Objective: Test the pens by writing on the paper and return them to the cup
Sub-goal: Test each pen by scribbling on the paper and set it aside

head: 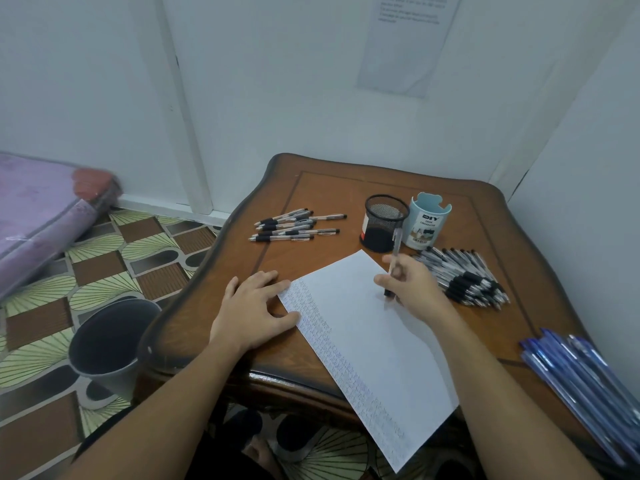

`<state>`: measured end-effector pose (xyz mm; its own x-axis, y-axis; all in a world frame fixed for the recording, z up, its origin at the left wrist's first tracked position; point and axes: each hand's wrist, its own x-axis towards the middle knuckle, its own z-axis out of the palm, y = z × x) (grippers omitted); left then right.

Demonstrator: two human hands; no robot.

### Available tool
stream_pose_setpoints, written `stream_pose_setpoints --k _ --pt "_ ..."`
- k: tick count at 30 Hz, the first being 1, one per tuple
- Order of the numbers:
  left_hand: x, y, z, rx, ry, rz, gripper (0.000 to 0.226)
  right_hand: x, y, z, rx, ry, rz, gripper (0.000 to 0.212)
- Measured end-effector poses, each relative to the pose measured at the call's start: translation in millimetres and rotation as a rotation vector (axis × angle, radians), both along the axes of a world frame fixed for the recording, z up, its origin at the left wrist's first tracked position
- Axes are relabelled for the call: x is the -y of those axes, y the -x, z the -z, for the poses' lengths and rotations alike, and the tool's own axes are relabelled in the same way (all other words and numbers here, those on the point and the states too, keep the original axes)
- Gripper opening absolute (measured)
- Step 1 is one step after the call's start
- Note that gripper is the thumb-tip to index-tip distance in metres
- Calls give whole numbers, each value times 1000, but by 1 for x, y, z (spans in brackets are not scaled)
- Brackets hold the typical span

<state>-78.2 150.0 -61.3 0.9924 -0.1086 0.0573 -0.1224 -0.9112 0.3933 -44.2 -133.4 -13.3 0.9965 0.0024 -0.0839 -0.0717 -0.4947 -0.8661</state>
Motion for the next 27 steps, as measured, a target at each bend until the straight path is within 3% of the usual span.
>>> stream_pose_setpoints --k 3,5,10,12,18,21,24,27 --pt "0 1 1 9 8 -1 89 25 -5 -6 68 340 3 40" --pt "1 0 1 10 9 -2 89 39 -7 -6 80 538 24 30" --pt "0 -1 1 -5 -10 1 90 54 -17 -2 -116 985 -58 25" --pt "0 -2 2 -6 -9 2 90 56 -11 10 18 1093 -12 24" --pt "1 0 -1 -4 1 1 89 54 -11 27 216 1022 95 24" --pt "1 0 -2 -8 2 4 88 31 -22 21 310 819 24 23" --pt "2 0 -3 -10 4 0 87 -11 -39 11 269 569 -126 24" --pt "2 1 -3 -7 5 -5 87 -53 -64 13 187 461 -229 32"
